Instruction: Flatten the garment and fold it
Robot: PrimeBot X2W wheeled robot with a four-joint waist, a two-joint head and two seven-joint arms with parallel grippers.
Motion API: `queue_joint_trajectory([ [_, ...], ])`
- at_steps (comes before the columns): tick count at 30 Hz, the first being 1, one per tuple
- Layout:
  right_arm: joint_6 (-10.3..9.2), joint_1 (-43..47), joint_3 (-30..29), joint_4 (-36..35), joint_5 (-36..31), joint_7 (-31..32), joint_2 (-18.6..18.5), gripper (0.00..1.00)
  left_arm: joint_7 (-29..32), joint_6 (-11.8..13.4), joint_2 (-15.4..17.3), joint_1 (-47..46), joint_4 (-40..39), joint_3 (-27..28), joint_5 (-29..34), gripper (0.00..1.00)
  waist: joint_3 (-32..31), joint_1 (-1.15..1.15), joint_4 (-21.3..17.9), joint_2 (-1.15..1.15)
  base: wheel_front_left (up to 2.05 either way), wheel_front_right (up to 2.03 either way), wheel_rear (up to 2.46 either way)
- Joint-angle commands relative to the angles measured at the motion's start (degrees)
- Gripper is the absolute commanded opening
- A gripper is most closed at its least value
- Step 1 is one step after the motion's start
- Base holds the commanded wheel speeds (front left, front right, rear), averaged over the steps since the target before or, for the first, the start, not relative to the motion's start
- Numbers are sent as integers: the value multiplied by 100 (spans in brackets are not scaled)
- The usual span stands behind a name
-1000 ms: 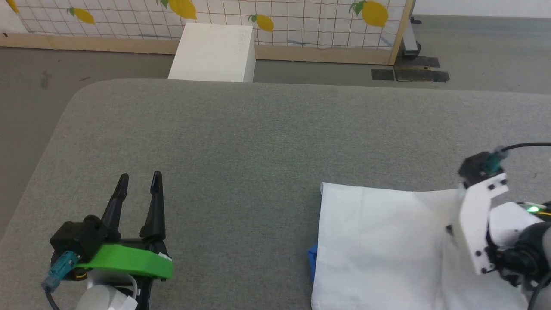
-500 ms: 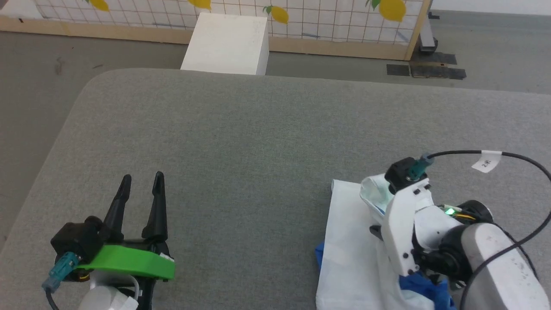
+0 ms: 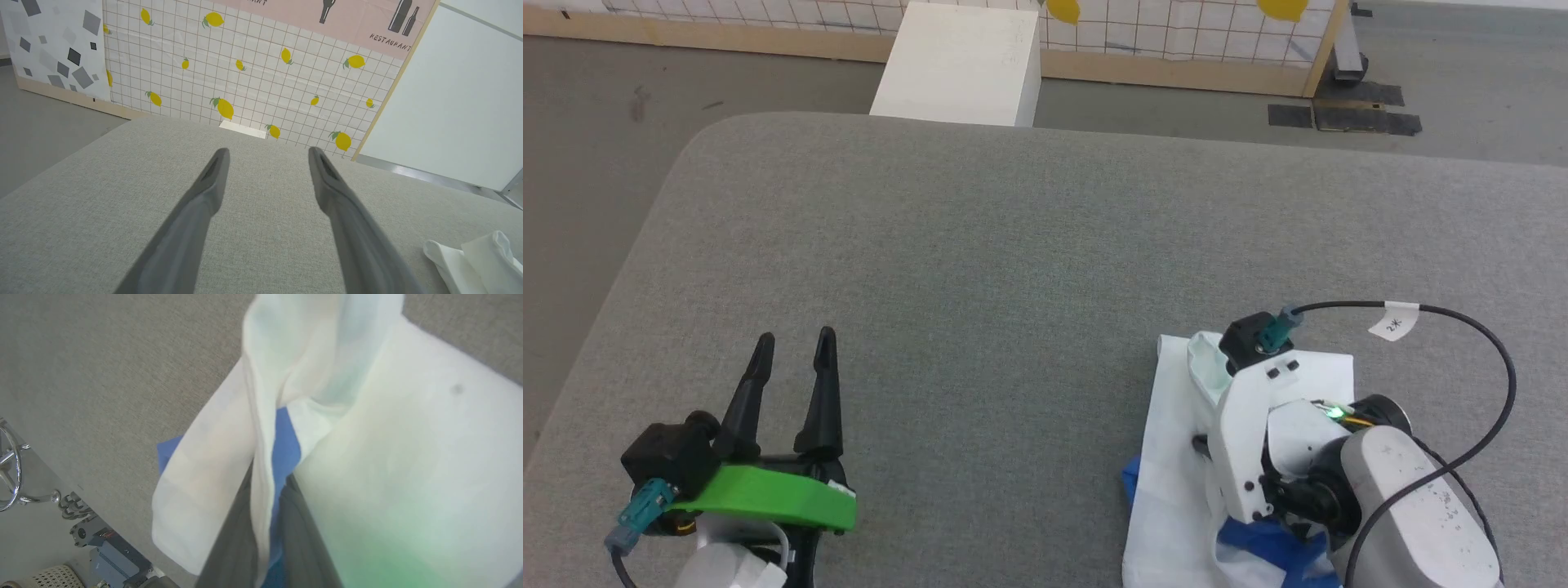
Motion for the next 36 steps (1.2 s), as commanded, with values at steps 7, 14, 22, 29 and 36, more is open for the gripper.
queue_joint_trajectory([
  [7, -9, -177, 228, -308, 339, -347, 66, 100, -21, -50, -40, 48, 49, 18, -10, 100, -104, 0, -119, 33, 0, 0, 0],
  [14, -9, -26, -130, -1231, 783, -648, 42, 100, -14, -37, -17, 130, 70, 18, -26, 100, -274, 0, -291, 33, 0, 0, 0],
  [22, -9, 558, -1489, -1900, -104, -1306, -21, 100, -1, 97, 5, 139, 68, -14, 93, 100, -425, 0, -423, 33, 0, 0, 0],
  [29, -9, 1247, -2138, -1835, -972, -1655, 114, 100, -15, 428, -36, 85, 47, 3, 552, 100, -398, 0, -470, 33, 0, 0, 0],
  [36, -9, 1536, -2147, -1398, -1221, -1415, 266, 100, -19, 432, -115, 25, 82, -38, 748, 100, -274, 0, -433, 33, 0, 0, 0],
])
